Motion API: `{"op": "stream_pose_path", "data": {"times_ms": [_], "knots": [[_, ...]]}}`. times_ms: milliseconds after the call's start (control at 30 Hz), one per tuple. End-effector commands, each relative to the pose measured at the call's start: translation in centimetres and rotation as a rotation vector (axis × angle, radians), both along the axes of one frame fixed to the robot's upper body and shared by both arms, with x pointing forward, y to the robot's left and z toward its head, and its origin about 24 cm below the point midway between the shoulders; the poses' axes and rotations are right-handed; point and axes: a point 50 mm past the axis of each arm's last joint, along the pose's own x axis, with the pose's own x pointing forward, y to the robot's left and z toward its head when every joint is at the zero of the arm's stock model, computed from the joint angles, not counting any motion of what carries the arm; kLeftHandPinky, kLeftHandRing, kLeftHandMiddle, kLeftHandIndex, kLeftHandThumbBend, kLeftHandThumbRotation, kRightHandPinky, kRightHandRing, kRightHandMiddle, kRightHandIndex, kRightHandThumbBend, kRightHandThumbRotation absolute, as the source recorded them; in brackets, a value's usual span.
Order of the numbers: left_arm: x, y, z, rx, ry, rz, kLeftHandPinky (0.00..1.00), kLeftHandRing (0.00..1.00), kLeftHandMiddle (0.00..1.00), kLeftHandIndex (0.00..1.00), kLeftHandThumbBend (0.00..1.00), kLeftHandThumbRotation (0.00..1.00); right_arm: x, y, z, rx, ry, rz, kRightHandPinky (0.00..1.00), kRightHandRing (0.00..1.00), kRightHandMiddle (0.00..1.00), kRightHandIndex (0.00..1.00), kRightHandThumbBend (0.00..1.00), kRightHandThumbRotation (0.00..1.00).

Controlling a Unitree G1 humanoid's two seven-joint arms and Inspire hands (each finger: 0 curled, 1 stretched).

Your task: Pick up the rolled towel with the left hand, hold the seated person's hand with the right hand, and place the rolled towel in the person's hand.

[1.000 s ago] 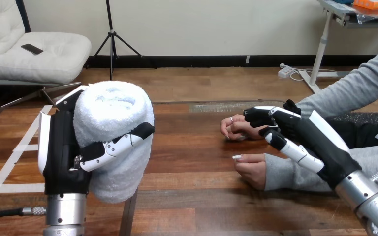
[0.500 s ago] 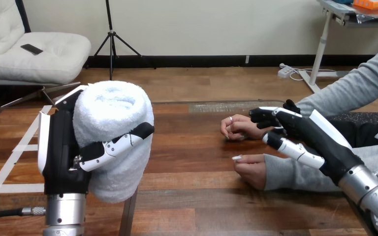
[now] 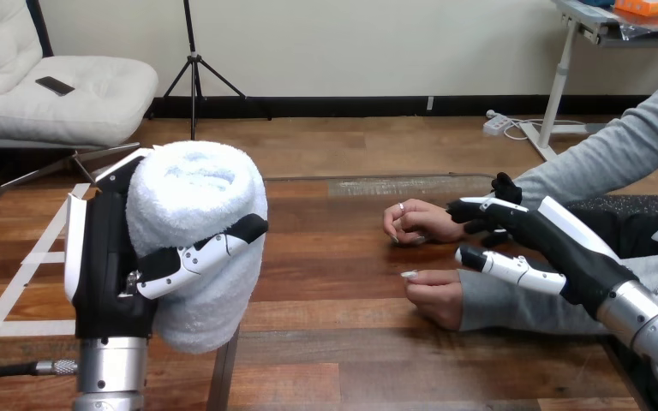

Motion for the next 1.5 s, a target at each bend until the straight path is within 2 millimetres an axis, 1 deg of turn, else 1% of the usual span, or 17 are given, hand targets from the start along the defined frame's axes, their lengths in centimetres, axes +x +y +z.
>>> {"op": "stream_pose_path", "data": {"times_ms": [0, 100, 633, 767, 967, 1200, 1467], "knots": [[0.9, 0.0, 2.0, -0.005, -0.113, -0.005, 0.28, 0.32, 0.39, 0.43, 0.64, 0.00, 2.1, 0.0, 2.9, -0.049, -0.097, 0.012, 0.78, 0.86, 0.87, 0.85, 0.80, 0.76], [0.8, 0.0, 2.0, -0.004, -0.112, -0.004, 0.28, 0.32, 0.39, 0.43, 0.64, 0.00, 2.2, -0.2, 2.9, -0.063, -0.086, 0.007, 0.77, 0.86, 0.87, 0.85, 0.79, 0.71], [0.7, 0.2, 1.9, -0.008, -0.104, 0.000, 0.27, 0.32, 0.38, 0.43, 0.64, 0.00, 2.8, -0.9, 2.8, -0.142, -0.029, -0.009, 0.78, 0.87, 0.89, 0.87, 0.82, 0.59], [0.6, 0.2, 1.9, -0.005, -0.105, -0.003, 0.27, 0.32, 0.38, 0.43, 0.64, 0.00, 2.9, -1.1, 2.8, -0.165, -0.016, -0.014, 0.78, 0.87, 0.89, 0.87, 0.83, 0.57], [0.6, 0.2, 1.9, -0.007, -0.104, -0.008, 0.27, 0.31, 0.38, 0.43, 0.63, 0.00, 3.1, -1.3, 2.9, -0.199, -0.001, -0.019, 0.76, 0.87, 0.90, 0.87, 0.83, 0.53], [0.5, 0.2, 1.8, -0.006, -0.102, -0.005, 0.27, 0.31, 0.38, 0.43, 0.63, 0.00, 3.3, -1.6, 3.0, -0.210, 0.021, -0.029, 0.76, 0.88, 0.91, 0.87, 0.85, 0.48], [0.4, 0.2, 1.7, -0.006, -0.099, -0.003, 0.27, 0.31, 0.38, 0.43, 0.64, 0.00, 3.5, -1.8, 3.0, -0.226, 0.048, -0.037, 0.75, 0.88, 0.90, 0.88, 0.88, 0.45]]}}
